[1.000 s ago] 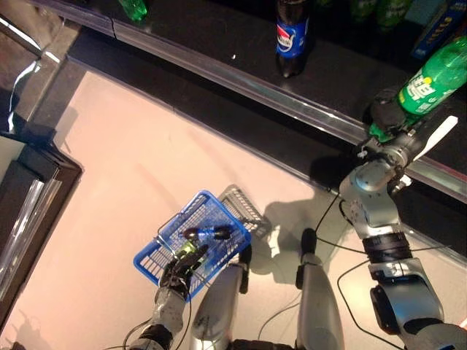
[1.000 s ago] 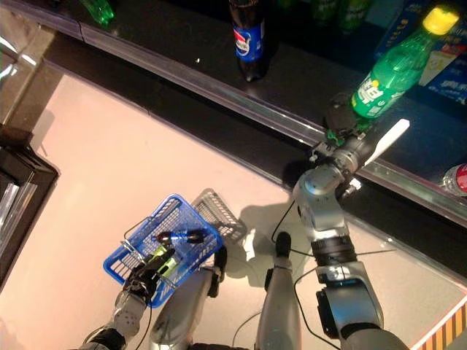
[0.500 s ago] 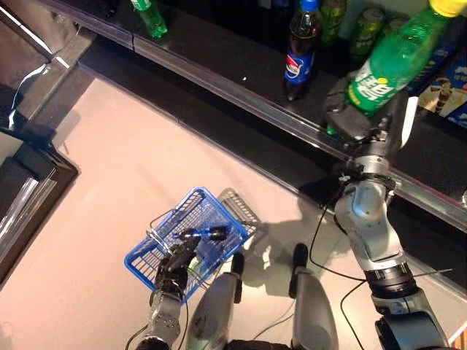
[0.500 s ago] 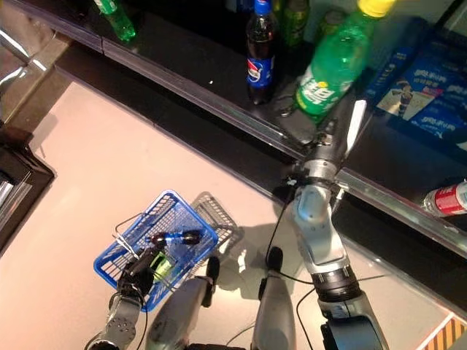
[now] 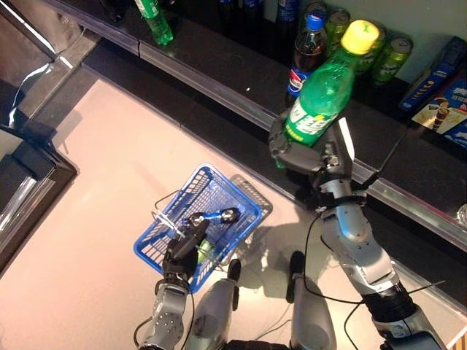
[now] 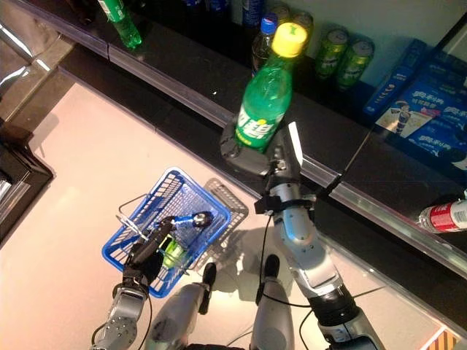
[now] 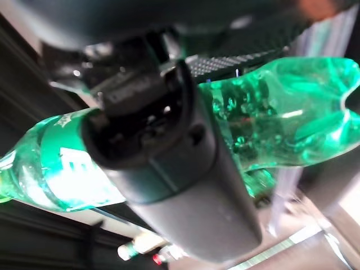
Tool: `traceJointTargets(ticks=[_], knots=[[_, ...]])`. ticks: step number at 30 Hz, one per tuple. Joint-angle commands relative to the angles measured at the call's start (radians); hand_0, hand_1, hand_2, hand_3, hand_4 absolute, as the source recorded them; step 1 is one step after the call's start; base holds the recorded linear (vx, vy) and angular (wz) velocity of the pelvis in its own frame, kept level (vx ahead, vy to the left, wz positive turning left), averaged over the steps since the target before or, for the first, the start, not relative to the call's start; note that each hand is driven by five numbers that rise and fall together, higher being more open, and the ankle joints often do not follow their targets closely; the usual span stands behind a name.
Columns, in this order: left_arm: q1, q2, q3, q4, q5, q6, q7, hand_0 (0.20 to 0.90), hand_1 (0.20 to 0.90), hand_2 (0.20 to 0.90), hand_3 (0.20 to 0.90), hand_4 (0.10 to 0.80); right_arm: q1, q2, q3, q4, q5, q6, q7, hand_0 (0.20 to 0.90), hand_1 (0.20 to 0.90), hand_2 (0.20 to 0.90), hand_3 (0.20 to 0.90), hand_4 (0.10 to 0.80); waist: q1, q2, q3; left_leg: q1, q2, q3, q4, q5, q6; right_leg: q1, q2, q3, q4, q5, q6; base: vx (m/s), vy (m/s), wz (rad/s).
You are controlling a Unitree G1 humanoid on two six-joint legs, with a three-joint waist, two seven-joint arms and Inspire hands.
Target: Pick up the drink and place into the basket.
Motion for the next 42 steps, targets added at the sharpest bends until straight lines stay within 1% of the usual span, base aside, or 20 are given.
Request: traceJointTargets(ticks=[1, 3, 6, 7, 8, 9, 10, 11, 14, 18, 21, 25, 30, 36, 42], knots=[[0.016, 0.159, 0.033, -0.398, 0.069, -0.143, -0.183, 0.3, 0.3, 0.3, 0.2, 0.1, -0.059, 0.029, 0.007, -0.247, -0.009, -0.126, 0.054, 0.3, 0.3, 0.3, 0.2, 0.1, 0.029, -0.013, -0.179, -0.064, 0.002, -0.018, 0.076, 0.09, 0.029, 0.121, 0.004, -0.007, 0.025, -0.093, -0.082, -0.009, -0.009, 0.08], [0.015, 0.169, 0.024, -0.431, 0.067, -0.129, -0.186, 0.3, 0.3, 0.3, 0.2, 0.1, -0.064, 0.032, 0.021, -0.241, -0.01, -0.125, 0.045, 0.3, 0.3, 0.3, 0.2, 0.1, 0.036, -0.014, -0.179, -0.063, 0.001, -0.022, 0.074, 0.09, 0.029, 0.127, 0.003, -0.012, 0.019, -0.091, -0.081, -0.009, -0.012, 0.19], [0.004, 0.203, 0.0, -0.52, 0.069, -0.08, -0.232, 0.3, 0.3, 0.3, 0.2, 0.1, -0.082, 0.042, 0.058, -0.231, -0.003, -0.109, 0.026, 0.3, 0.3, 0.3, 0.2, 0.1, 0.055, -0.016, -0.173, -0.065, -0.005, -0.034, 0.073, 0.085, 0.032, 0.133, 0.0, -0.024, 0.012, -0.087, -0.074, -0.025, -0.025, 0.16], [0.002, 0.208, -0.003, -0.527, 0.068, -0.077, -0.236, 0.3, 0.3, 0.3, 0.2, 0.1, -0.084, 0.041, 0.062, -0.229, -0.002, -0.108, 0.024, 0.3, 0.3, 0.3, 0.2, 0.1, 0.057, -0.016, -0.172, -0.066, -0.006, -0.035, 0.074, 0.085, 0.032, 0.134, 0.0, -0.025, 0.011, -0.087, -0.074, -0.04, -0.036, 0.18], [-0.008, 0.236, -0.014, -0.574, 0.051, -0.058, -0.268, 0.3, 0.3, 0.3, 0.2, 0.1, -0.093, 0.041, 0.085, -0.222, 0.005, -0.103, 0.011, 0.3, 0.3, 0.3, 0.2, 0.1, 0.066, -0.017, -0.169, -0.069, -0.008, -0.042, 0.075, 0.082, 0.034, 0.136, -0.002, -0.031, 0.008, -0.084, -0.07, -0.026, -0.022, 0.17], [-0.008, 0.239, -0.015, -0.578, 0.05, -0.057, -0.275, 0.3, 0.3, 0.3, 0.2, 0.1, -0.094, 0.041, 0.088, -0.221, 0.004, -0.103, 0.01, 0.3, 0.3, 0.3, 0.2, 0.1, 0.067, -0.018, -0.168, -0.069, -0.009, -0.043, 0.075, 0.082, 0.034, 0.136, -0.002, -0.031, 0.007, -0.083, -0.069, -0.028, -0.03, 0.14], [-0.018, 0.263, -0.02, -0.61, 0.038, -0.045, -0.306, 0.3, 0.3, 0.3, 0.2, 0.1, -0.099, 0.045, 0.107, -0.211, -0.002, -0.101, -0.001, 0.3, 0.3, 0.3, 0.2, 0.1, 0.074, -0.019, -0.168, -0.068, -0.01, -0.048, 0.072, 0.079, 0.036, 0.139, -0.004, -0.035, 0.002, -0.08, -0.066, -0.008, -0.014, 0.05], [-0.019, 0.265, -0.021, -0.613, 0.037, -0.044, -0.31, 0.3, 0.3, 0.3, 0.2, 0.1, -0.1, 0.045, 0.109, -0.21, -0.002, -0.101, -0.001, 0.3, 0.3, 0.3, 0.2, 0.1, 0.075, -0.019, -0.167, -0.068, -0.01, -0.049, 0.071, 0.08, 0.036, 0.14, -0.004, -0.036, 0.001, -0.079, -0.065, -0.007, -0.023, 0.06], [-0.051, 0.311, -0.038, -0.676, 0.016, -0.024, -0.362, 0.3, 0.3, 0.3, 0.2, 0.1, -0.116, 0.055, 0.148, -0.183, -0.024, -0.092, -0.028, 0.3, 0.3, 0.3, 0.2, 0.1, 0.092, -0.026, -0.17, -0.069, -0.015, -0.061, 0.067, 0.073, 0.039, 0.15, -0.008, -0.046, -0.015, -0.072, -0.057, -0.01, -0.04, 0.11], [-0.082, 0.333, -0.051, -0.722, 0.007, -0.007, -0.418, 0.3, 0.3, 0.3, 0.2, 0.1, -0.13, 0.061, 0.178, -0.161, -0.068, -0.076, -0.055, 0.3, 0.3, 0.3, 0.2, 0.1, 0.104, -0.033, -0.17, -0.072, -0.018, -0.068, 0.067, 0.065, 0.04, 0.157, -0.012, -0.056, -0.027, -0.066, -0.05, -0.014, -0.041, 0.11], [-0.119, 0.361, -0.075, -0.771, 0.016, -0.007, -0.504, 0.3, 0.3, 0.3, 0.2, 0.1, -0.151, 0.064, 0.204, -0.13, -0.127, -0.061, -0.082, 0.3, 0.3, 0.3, 0.2, 0.1, 0.118, -0.041, -0.17, -0.082, -0.028, -0.079, 0.077, 0.053, 0.044, 0.161, -0.017, -0.062, -0.037, -0.06, -0.044, -0.019, -0.039, 0.13], [-0.144, 0.374, -0.082, -0.803, 0.007, 0.015, -0.564, 0.3, 0.3, 0.3, 0.2, 0.1, -0.162, 0.07, 0.222, -0.104, -0.149, -0.053, -0.1, 0.3, 0.3, 0.3, 0.2, 0.1, 0.128, -0.044, -0.17, -0.089, -0.033, -0.086, 0.084, 0.047, 0.046, 0.164, -0.022, -0.066, -0.038, -0.059, -0.04, -0.002, -0.016, 0.1], [-0.149, 0.393, -0.081, -0.834, -0.011, 0.034, -0.635, 0.3, 0.3, 0.3, 0.2, 0.1, -0.15, 0.068, 0.243, -0.081, -0.15, -0.037, -0.113, 0.3, 0.3, 0.3, 0.2, 0.1, 0.142, -0.051, -0.177, -0.088, -0.037, -0.093, 0.083, 0.042, 0.046, 0.174, -0.028, -0.07, -0.053, -0.055, -0.03, 0.011, -0.005, 0.06], [-0.149, 0.394, -0.073, -0.848, -0.036, 0.056, -0.675, 0.3, 0.3, 0.3, 0.2, 0.1, -0.132, 0.091, 0.27, -0.034, -0.157, -0.011, -0.108, 0.3, 0.3, 0.3, 0.2, 0.1, 0.159, -0.055, -0.174, -0.102, -0.042, -0.104, 0.092, 0.037, 0.045, 0.173, -0.036, -0.076, -0.057, -0.052, -0.024, -0.006, -0.007, 0.13], [-0.149, 0.395, -0.069, -0.861, -0.046, 0.051, -0.715, 0.3, 0.3, 0.3, 0.2, 0.1, -0.118, 0.111, 0.297, 0.034, -0.16, 0.006, -0.127, 0.3, 0.3, 0.3, 0.2, 0.1, 0.176, -0.054, -0.164, -0.122, -0.051, -0.116, 0.1, 0.039, 0.046, 0.167, -0.043, -0.084, -0.06, -0.045, -0.02, -0.005, 0.0, 0.0]])
